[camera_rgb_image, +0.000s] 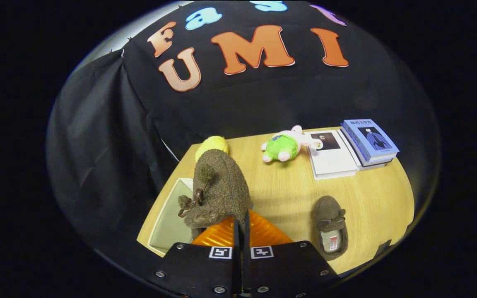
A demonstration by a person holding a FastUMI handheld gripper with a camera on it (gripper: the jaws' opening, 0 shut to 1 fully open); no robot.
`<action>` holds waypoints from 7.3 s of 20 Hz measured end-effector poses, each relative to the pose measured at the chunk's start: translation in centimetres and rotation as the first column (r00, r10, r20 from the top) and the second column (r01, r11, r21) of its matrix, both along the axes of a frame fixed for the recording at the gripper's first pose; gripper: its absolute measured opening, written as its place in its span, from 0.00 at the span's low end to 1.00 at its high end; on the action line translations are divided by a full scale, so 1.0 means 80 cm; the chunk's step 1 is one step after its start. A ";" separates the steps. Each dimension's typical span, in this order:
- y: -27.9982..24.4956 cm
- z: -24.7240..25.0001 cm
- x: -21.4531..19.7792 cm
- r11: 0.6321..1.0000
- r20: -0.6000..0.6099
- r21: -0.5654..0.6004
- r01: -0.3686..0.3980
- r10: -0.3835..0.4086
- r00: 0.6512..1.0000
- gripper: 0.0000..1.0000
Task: Open the storage box then place both shoes into the box .Put the left shoe in first, then the right shoe, with the right side of both shoes facing outward in a uniform manner.
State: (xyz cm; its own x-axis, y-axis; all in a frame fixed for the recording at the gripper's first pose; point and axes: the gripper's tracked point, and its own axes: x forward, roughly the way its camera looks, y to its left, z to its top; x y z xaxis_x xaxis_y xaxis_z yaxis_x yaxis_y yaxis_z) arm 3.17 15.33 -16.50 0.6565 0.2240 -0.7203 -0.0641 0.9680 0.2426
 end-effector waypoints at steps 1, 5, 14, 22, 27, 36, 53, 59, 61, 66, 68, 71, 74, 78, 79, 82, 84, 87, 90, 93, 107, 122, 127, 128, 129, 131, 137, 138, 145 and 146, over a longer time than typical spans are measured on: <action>0.014 0.008 0.000 1.000 0.008 0.009 -0.008 0.008 1.000 0.02; 0.077 0.016 0.000 0.998 0.009 0.044 -0.052 0.052 0.999 0.02; 0.172 -0.103 -0.008 0.997 -0.181 0.021 -0.079 0.081 0.980 0.03; 0.170 -0.182 -0.015 0.990 -0.382 0.108 0.089 -0.042 0.923 0.04; 0.159 -0.150 -0.011 0.978 -0.346 0.196 0.076 -0.004 0.938 0.37; 0.004 -0.071 -0.018 0.997 -0.110 0.074 -0.010 0.019 0.994 0.89; -0.251 -0.213 -0.079 0.977 -0.188 -0.210 0.044 -0.085 0.979 0.92; -0.274 -0.270 -0.058 0.976 -0.195 -0.207 0.069 -0.110 0.975 0.76; -0.283 -0.280 -0.047 0.973 -0.168 -0.214 0.091 -0.128 0.977 0.60; -0.285 -0.290 -0.038 0.969 -0.169 -0.152 0.194 -0.219 0.961 0.18; -0.287 -0.289 -0.039 0.964 -0.169 -0.164 0.211 -0.238 0.956 0.12; -0.286 -0.285 -0.043 0.954 -0.175 -0.195 0.228 -0.263 0.949 0.06; -0.269 -0.269 -0.041 0.957 -0.178 -0.153 0.247 -0.272 0.946 0.05; -0.242 -0.235 -0.038 0.956 -0.175 -0.078 0.282 -0.291 0.941 0.05; -0.231 -0.227 -0.038 0.957 -0.178 -0.054 0.284 -0.289 0.941 0.05; -0.192 -0.199 -0.042 0.962 -0.185 0.008 0.273 -0.267 0.946 0.05; -0.169 -0.179 -0.041 0.966 -0.170 0.017 0.257 -0.251 0.953 0.05; -0.131 -0.149 -0.036 0.971 -0.130 0.041 0.234 -0.227 0.965 0.05; -0.092 -0.123 -0.033 0.978 -0.104 0.064 0.201 -0.194 0.976 0.05; -0.056 -0.098 -0.027 0.983 -0.082 0.076 0.167 -0.161 0.984 0.05; 0.125 -0.087 -0.006 0.993 -0.098 0.116 0.004 0.007 0.995 0.04; 0.133 -0.137 -0.018 0.993 -0.179 0.107 0.057 -0.037 0.983 0.38; 0.105 -0.110 -0.021 0.991 -0.111 0.122 0.054 -0.041 0.993 0.49; 0.099 -0.104 -0.022 0.990 -0.093 0.133 0.052 -0.039 0.995 0.52; 0.094 -0.096 -0.026 0.989 -0.076 0.144 0.044 -0.034 0.997 0.54; 0.083 -0.080 -0.031 0.987 -0.031 0.159 0.018 -0.013 0.999 0.59; 0.029 -0.032 -0.037 0.994 0.181 0.092 -0.053 0.035 0.983 0.82; 0.020 -0.025 -0.038 0.995 0.215 0.078 -0.062 0.044 0.976 0.88; -0.063 0.044 -0.053 0.997 0.473 -0.074 -0.009 0.043 0.880 0.98; -0.074 0.057 -0.056 0.996 0.508 -0.093 0.004 0.044 0.860 0.98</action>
